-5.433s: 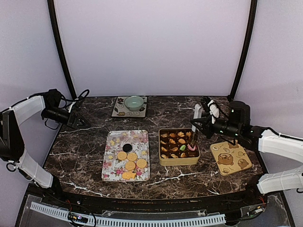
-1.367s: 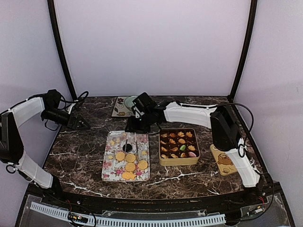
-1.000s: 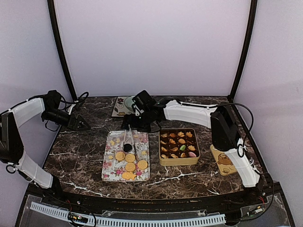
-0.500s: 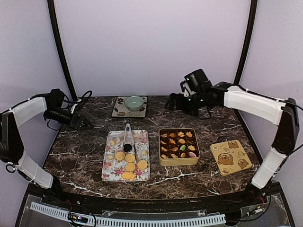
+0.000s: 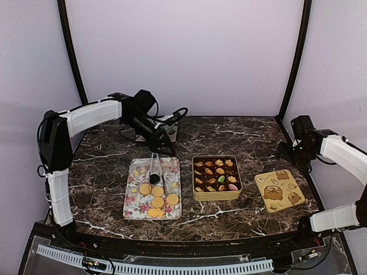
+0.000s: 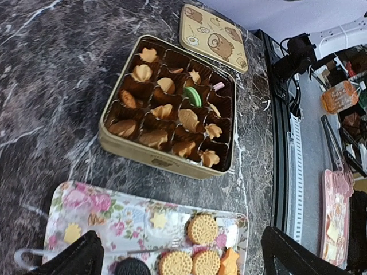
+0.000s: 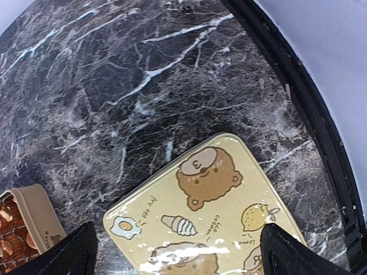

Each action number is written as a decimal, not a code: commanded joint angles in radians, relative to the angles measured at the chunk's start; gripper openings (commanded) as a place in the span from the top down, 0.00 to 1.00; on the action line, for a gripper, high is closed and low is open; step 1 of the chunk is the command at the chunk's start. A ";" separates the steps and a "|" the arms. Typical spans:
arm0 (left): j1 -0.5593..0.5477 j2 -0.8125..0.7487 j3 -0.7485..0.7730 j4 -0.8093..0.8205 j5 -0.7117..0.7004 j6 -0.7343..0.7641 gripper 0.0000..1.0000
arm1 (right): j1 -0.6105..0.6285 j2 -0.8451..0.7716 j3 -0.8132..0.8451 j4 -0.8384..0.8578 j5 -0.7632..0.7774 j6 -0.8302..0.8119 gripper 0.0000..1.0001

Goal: Pack the cookies
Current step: Move the box lid to the corner of the board.

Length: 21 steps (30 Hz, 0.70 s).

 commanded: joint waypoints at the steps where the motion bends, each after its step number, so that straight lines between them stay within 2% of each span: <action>1: -0.164 0.110 0.145 -0.106 -0.046 0.056 0.01 | -0.073 0.037 -0.028 0.003 0.037 -0.060 0.02; 4: -0.257 0.166 0.209 -0.121 -0.104 0.094 0.01 | -0.137 0.077 -0.033 0.032 0.016 -0.092 0.08; 8: -0.380 0.253 0.348 -0.133 -0.175 0.142 0.01 | -0.223 0.134 -0.036 0.074 -0.057 -0.123 0.09; 12: -0.467 0.375 0.495 -0.112 -0.232 0.156 0.01 | -0.254 0.195 -0.059 0.124 -0.123 -0.120 0.09; 15: -0.516 0.425 0.510 -0.041 -0.282 0.161 0.01 | -0.257 0.259 -0.072 0.153 -0.130 -0.129 0.10; 21: -0.556 0.446 0.442 0.041 -0.409 0.192 0.01 | -0.256 0.347 -0.081 0.182 -0.200 -0.160 0.15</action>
